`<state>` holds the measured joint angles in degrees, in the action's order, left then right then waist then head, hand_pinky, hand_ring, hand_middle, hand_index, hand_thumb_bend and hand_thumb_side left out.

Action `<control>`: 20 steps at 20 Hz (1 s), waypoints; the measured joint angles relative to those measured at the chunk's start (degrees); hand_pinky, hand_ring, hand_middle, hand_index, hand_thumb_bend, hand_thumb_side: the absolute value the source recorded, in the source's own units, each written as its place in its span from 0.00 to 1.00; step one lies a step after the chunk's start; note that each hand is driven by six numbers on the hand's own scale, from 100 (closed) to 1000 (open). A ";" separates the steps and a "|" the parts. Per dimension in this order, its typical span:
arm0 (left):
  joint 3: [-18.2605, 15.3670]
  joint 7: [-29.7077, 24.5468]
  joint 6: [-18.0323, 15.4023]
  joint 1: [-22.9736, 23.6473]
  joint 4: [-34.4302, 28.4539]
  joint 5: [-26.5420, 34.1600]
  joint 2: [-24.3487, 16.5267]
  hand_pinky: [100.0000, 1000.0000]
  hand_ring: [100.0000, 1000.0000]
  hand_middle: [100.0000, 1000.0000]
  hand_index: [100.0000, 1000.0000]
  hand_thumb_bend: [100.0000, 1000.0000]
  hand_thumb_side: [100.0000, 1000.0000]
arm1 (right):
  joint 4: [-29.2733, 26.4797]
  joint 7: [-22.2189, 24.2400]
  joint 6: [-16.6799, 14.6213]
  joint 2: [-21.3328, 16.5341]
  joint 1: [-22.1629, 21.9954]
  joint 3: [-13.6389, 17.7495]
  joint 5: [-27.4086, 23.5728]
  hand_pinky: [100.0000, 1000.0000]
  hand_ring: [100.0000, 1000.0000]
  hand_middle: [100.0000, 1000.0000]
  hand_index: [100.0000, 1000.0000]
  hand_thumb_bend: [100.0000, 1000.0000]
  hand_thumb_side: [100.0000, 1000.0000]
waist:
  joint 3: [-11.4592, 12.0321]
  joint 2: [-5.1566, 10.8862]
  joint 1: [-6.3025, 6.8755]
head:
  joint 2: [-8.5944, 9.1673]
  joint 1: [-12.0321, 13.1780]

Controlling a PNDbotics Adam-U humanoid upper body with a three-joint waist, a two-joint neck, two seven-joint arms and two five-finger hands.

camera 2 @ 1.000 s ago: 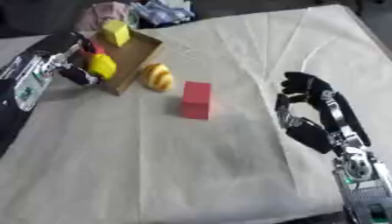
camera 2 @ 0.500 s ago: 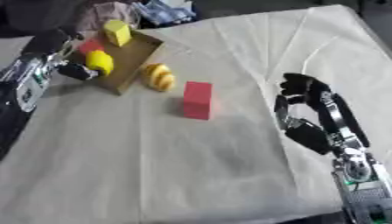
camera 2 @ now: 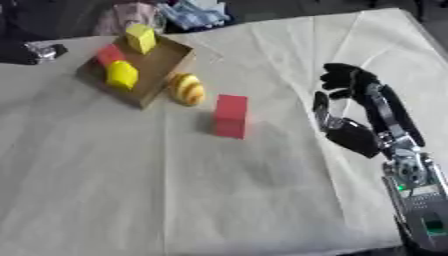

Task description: Pick up objects on the table and place them in the box.

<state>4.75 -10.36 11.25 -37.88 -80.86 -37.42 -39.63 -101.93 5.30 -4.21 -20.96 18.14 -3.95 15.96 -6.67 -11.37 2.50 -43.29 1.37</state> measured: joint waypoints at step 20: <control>-6.78 11.79 -2.84 24.82 -25.93 28.37 15.08 0.63 0.55 0.65 0.73 0.52 0.40 | 30.73 25.52 -7.13 -11.02 32.01 -11.29 10.15 0.77 0.81 0.81 0.93 0.16 0.34 | 6.19 0.00 -0.56 | 0.08 -3.79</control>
<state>-2.02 1.44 8.40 -13.06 -106.79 -9.05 -24.56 -71.20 30.82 -11.34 -31.98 50.15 -15.23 26.11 -0.48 -11.37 1.94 -43.21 -2.43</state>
